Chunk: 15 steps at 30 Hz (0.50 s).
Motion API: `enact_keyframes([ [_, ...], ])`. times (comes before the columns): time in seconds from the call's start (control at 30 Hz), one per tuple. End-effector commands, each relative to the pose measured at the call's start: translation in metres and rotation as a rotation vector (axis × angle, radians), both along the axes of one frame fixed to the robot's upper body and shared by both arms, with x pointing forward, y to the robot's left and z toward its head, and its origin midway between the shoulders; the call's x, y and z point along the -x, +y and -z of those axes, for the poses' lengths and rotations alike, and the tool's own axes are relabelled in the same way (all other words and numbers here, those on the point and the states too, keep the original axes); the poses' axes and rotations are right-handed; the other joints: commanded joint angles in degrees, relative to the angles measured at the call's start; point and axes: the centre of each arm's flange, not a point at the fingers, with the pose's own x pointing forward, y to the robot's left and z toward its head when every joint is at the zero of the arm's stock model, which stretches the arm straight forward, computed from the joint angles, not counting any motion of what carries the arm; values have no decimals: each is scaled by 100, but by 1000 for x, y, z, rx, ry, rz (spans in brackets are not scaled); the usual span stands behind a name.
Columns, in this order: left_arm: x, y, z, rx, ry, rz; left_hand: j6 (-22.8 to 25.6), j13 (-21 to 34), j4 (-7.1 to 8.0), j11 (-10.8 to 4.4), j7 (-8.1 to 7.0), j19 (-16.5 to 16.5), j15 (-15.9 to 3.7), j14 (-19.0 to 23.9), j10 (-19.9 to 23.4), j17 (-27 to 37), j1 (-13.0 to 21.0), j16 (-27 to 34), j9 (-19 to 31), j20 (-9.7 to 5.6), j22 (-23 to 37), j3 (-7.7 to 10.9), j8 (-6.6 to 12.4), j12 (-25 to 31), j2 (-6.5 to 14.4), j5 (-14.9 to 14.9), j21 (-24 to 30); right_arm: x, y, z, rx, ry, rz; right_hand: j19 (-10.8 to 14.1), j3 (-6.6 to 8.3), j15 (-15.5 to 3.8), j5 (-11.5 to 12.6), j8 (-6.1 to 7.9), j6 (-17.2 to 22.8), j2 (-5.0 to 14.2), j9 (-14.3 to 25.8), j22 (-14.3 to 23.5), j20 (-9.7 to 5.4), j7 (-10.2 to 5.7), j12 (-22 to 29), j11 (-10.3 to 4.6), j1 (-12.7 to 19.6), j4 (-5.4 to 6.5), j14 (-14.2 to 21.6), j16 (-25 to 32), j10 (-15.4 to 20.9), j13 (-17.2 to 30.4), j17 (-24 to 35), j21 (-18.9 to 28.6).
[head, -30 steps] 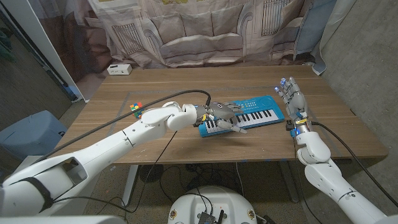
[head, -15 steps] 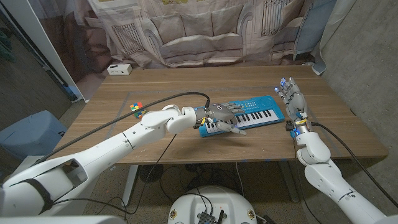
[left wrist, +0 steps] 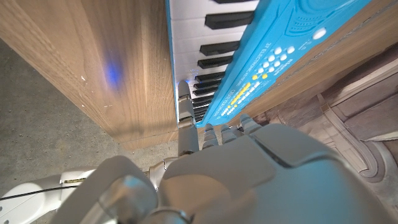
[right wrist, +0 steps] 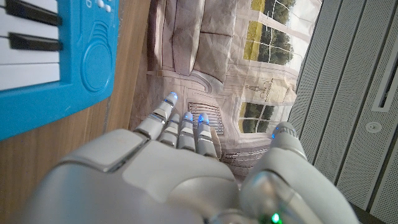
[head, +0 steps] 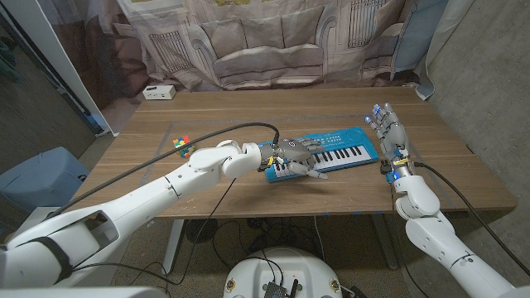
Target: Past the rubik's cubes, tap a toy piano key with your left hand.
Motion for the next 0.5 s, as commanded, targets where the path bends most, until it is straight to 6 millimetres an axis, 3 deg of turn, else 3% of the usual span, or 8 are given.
enact_keyframes([
  [0.03,-6,-2,3,1,29,-4,-4,4,-42,2,-38,-439,-30,-106,-68,16,15,26,8,-10,19,-5,-11,37,160,45,18,-1,-2,2,-3,9,4,3,-38,34,10,-14,37,36,16,21,21,-6,-14,-24,24,-8,27,-23,38,33,31,-3],
  [0.5,-14,-6,5,-15,45,-12,-256,4,-89,24,-139,-488,24,-161,-163,14,82,13,11,9,17,1,-111,36,117,55,16,-2,-3,3,-6,11,6,8,-45,39,10,-13,40,38,16,21,26,-10,-12,-27,26,-9,37,-22,50,34,32,-1],
])
